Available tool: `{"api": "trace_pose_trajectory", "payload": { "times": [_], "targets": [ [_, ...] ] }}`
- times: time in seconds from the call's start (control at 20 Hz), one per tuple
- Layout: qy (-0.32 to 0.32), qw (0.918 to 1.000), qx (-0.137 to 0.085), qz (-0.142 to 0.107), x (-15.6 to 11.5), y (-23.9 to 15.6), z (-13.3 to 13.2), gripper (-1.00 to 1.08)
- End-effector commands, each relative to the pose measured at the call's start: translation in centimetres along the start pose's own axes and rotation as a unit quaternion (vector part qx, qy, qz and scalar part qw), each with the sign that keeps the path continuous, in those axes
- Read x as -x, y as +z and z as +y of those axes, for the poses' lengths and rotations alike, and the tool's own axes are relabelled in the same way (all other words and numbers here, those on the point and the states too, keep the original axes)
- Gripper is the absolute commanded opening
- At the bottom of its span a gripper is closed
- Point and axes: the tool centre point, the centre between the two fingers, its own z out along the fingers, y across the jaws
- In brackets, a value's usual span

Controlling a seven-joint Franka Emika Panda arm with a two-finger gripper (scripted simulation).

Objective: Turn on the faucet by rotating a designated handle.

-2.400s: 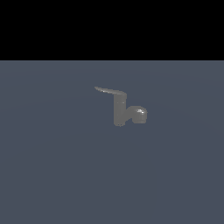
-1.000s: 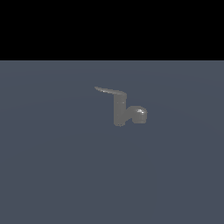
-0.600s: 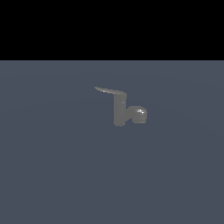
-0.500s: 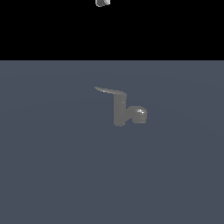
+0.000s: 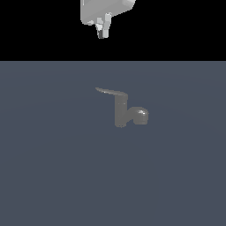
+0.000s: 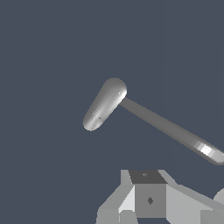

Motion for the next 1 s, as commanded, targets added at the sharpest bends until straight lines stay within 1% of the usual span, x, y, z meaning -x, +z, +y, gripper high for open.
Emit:
{"api": "trace_pose_trajectory", "payload": {
  "times": [0.0, 0.2, 0.4, 0.7, 0.95],
  "targets": [
    [0.032, 0.9995, -0.001, 0.001, -0.8, 1.5, -1.3, -1.0],
    [0.081, 0.9967, -0.002, 0.003, -2.0, 4.1, -3.3, -1.0],
    [0.13, 0.9914, -0.003, 0.005, -3.1, 6.8, -5.2, -1.0],
    [0.202, 0.9793, -0.005, 0.008, -4.5, 11.3, -7.7, -1.0],
    [0.249, 0.9684, -0.006, 0.011, -5.3, 14.4, -9.2, -1.0]
  ]
}}
